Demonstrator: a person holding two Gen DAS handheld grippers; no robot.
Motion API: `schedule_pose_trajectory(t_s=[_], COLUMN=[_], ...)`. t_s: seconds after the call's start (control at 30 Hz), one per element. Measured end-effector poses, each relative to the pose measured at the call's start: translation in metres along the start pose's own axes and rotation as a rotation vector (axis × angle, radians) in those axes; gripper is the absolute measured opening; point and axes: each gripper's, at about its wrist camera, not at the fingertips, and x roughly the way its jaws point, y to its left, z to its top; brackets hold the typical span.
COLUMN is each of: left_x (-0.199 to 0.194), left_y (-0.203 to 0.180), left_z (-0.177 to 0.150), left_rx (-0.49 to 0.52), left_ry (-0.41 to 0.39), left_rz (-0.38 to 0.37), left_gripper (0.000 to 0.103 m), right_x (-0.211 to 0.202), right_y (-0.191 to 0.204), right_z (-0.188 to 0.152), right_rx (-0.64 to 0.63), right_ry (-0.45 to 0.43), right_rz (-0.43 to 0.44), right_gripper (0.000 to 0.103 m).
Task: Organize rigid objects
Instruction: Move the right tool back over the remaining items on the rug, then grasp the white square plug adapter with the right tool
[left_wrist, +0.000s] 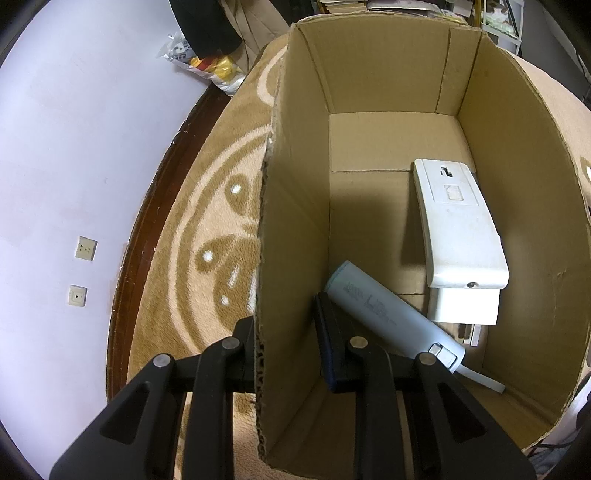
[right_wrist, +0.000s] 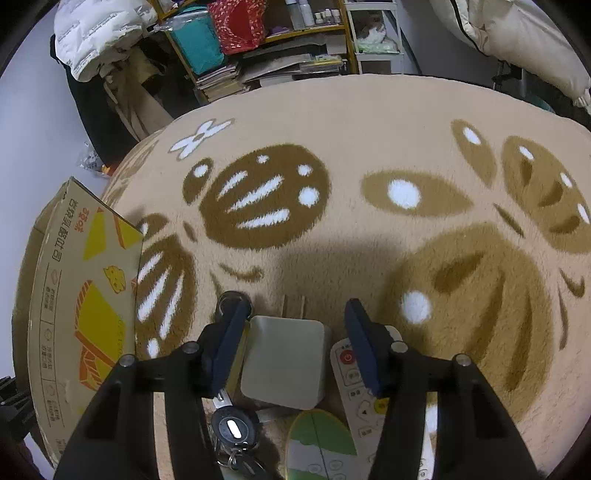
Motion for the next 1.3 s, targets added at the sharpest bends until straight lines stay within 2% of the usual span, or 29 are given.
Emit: schedule_pose_trajectory(t_s=[0.13,0.43,0.53,0.63,0.77,1.3], left_x=[0.001,0.001,0.002,0.003,0.004,0.004], left_y=[0.002,0.006,0.007,0.008,0.009,0.008], left_z=[0.001,0.001,0.001,0.001,0.001,0.000], left_rx=[0.000,-0.008,-0.005,-0.004,-0.007,0.000], left_ry=[0.000,0.001,0.000,0.000,0.001,-0.001], left_rz=[-0.001,-0.006,-0.005,-0.004,-0.008,-0.002], left_gripper=[0.023,0.023,0.023,0.023,0.023,0.023], right_x=[0.002,0.000,0.002,0.003,0.006,0.011], right_y=[0.002,-0.010,-0.006,0.001,0.014,0.010], right_z=[-0.002,0.000,0.000,-0.003,-0.008,-0.011], right_rx=[-0.003,0.074,0.054,0.035,-0.037,-0.013], right_ry=[0.013,0.007,0.013,0.034,0.044,0.092], right_rz=[0.006,0.020,0.014,0.044,0.011,0.050], right_gripper=[0.059,0.059,0.059,0.059,0.060,0.061])
